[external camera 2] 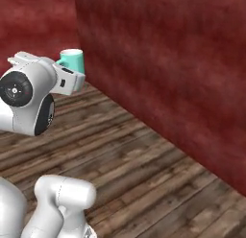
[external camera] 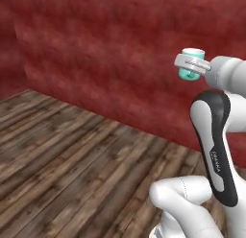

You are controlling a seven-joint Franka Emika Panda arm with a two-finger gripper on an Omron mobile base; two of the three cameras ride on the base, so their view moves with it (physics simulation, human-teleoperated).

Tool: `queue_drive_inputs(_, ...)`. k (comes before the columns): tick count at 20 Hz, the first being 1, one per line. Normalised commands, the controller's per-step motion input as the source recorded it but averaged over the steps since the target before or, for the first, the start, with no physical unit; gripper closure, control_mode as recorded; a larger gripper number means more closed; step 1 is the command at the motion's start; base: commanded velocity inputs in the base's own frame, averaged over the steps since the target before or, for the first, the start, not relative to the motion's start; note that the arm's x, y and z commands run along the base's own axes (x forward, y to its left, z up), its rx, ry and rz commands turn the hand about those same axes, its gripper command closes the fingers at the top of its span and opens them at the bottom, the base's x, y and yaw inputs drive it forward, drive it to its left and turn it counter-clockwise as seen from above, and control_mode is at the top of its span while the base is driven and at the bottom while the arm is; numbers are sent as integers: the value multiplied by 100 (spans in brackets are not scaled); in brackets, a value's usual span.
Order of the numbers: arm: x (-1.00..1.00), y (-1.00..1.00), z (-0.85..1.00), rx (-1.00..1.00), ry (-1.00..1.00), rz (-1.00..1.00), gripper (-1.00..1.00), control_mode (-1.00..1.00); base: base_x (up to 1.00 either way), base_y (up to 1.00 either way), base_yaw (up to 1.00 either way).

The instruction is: There is a tray on the dining counter. Grab the cup, mug, and pitcher and place them on the tray. The pitcher may be placed next to the tray if it cannot fit the tray.

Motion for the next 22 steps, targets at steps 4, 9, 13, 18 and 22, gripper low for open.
queue_drive_inputs(4, 0, 0, 0, 0, 0, 0, 100, 100, 100, 0, 65)
queue_drive_inputs(9, 0, 0, 0, 0, 0, 0, 100, 100, 98, 0, 67)
queue_drive_inputs(13, 0, 0, 0, 0, 0, 0, 100, 100, 90, 0, 70)
queue_drive_inputs(18, 0, 0, 0, 0, 0, 0, 100, 100, 77, -9, 74)
queue_drive_inputs(22, 0, 0, 0, 0, 0, 0, 100, 100, 71, -18, 74)
